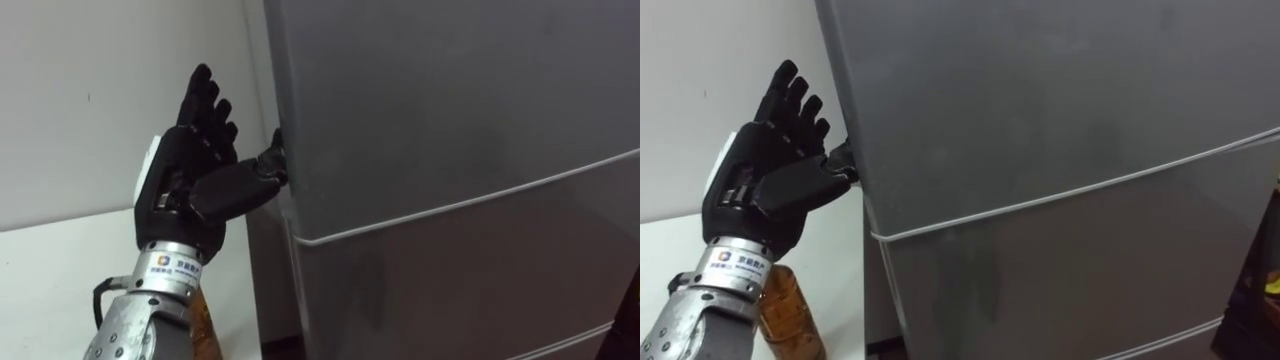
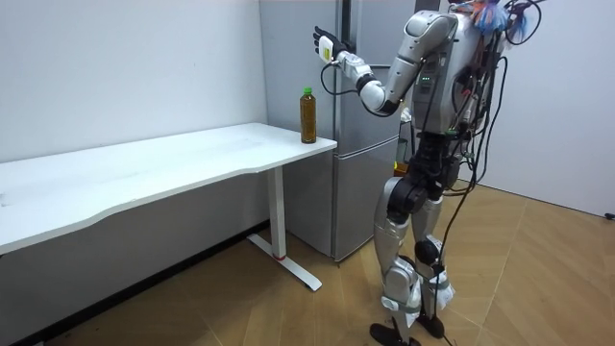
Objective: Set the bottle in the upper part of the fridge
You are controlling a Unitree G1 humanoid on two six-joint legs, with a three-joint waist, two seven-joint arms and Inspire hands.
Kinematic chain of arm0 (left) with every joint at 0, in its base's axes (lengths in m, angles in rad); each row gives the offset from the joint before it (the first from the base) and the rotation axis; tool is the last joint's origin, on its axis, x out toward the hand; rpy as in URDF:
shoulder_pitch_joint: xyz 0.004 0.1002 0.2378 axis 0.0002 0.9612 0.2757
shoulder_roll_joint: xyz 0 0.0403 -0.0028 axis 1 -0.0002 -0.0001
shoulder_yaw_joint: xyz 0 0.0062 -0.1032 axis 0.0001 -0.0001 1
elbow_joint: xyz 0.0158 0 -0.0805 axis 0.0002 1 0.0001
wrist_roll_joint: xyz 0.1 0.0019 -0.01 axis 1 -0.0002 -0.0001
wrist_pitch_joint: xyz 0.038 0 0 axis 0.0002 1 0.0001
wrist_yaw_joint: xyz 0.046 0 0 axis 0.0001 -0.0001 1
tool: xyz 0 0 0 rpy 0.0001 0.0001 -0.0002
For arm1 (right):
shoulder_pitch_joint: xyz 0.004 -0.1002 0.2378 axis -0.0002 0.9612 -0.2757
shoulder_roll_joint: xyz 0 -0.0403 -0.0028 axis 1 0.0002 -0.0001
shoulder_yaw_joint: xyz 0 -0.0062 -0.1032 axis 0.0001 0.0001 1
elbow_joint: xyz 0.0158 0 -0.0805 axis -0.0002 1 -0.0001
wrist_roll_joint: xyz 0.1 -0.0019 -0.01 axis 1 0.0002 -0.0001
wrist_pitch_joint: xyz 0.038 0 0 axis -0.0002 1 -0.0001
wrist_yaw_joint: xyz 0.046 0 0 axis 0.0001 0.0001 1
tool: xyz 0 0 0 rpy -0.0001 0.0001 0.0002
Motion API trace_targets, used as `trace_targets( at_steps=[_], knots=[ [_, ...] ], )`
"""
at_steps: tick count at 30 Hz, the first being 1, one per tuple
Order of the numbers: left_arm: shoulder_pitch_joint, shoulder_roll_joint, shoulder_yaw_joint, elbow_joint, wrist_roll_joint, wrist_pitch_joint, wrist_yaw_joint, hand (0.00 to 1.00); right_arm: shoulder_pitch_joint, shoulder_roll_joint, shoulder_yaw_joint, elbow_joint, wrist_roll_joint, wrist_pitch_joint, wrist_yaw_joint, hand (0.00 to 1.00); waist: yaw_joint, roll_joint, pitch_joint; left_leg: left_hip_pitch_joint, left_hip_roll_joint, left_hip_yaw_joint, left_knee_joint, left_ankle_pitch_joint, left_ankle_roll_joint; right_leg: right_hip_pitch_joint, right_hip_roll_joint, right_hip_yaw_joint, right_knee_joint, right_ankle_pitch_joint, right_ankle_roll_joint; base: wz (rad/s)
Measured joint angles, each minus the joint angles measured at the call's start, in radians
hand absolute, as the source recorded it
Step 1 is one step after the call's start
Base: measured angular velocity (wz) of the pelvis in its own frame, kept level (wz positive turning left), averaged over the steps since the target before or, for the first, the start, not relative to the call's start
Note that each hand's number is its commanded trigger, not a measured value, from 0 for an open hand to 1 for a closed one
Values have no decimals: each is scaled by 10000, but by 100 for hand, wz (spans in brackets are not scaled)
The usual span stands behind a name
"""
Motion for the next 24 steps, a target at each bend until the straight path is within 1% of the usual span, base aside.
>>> trace_targets(
  at_steps=[1, 8, 11, 12, 13, 14, 15, 20, 21, 24],
  knots=[
    [14, 0, -6, -169, 2, 102, -1, 0, -1, 0, 0, -1, 18, 3, 3, 0, 3, 3, -2, -26, -2, 2, 0, 4, 7, -18, 0, -2, -1, 0, 0, 5],
    [49, -2, -84, -768, 20, 243, -56, 0, 8, -3, 3, -10, 28, 13, 21, 0, 14, 9, -7, -46, -14, -7, -1, 8, 13, -8, -12, -19, -7, 0, 1, 4],
    [101, -4, -125, -943, 18, 292, -219, 0, 9, -3, 3, -13, 30, 4, 61, 0, 15, 13, -9, -49, -26, -14, -6, 27, 45, 3, -25, -22, -5, 0, 3, 5],
    [102, -7, -145, -976, 18, 292, -276, 12, 10, -3, 4, -13, 29, -1, 74, 0, 15, 16, -11, -57, -32, -14, -6, 36, 59, 4, -30, -22, -3, 1, 6, 6],
    [102, -20, -156, -997, 11, 292, -360, 63, 11, -7, 4, -12, 29, -5, 92, 0, 14, 23, -16, -59, -39, 9, -10, 46, 76, 2, -36, -19, -3, 4, 10, 6],
    [102, -26, -168, -1007, 11, 292, -379, 83, 15, -9, 3, -12, 29, -6, 101, 0, 14, 28, -20, -59, -42, 9, -11, 49, 81, 3, -39, -18, -2, 4, 13, 5],
    [102, -35, -200, -1016, 11, 291, -421, 100, 22, -12, 4, -8, 35, -13, 112, 0, 18, 35, -25, -55, -49, 10, -12, 59, 98, 9, -47, -18, 2, 7, 17, 4],
    [186, -168, -246, -1019, 11, 288, -777, 100, 31, -26, -3, 78, 37, -69, 189, 0, 19, 95, -64, -50, -78, 11, -13, 88, 148, 25, -74, -10, 8, 21, 49, 2],
    [244, -237, -260, -1021, 9, 281, -896, 100, 28, -34, -2, 129, 43, -96, 216, 0, 20, 113, -76, -42, -85, 11, -13, 94, 156, 35, -82, -9, 11, 22, 56, 3],
    [368, -293, -439, -1055, 10, 268, -1154, 100, 23, -34, 2, 181, 44, -130, 217, 0, 31, 121, -78, -27, -97, 11, -13, 111, 185, 53, -96, -17, 2, 23, 71, 4]
  ],
)
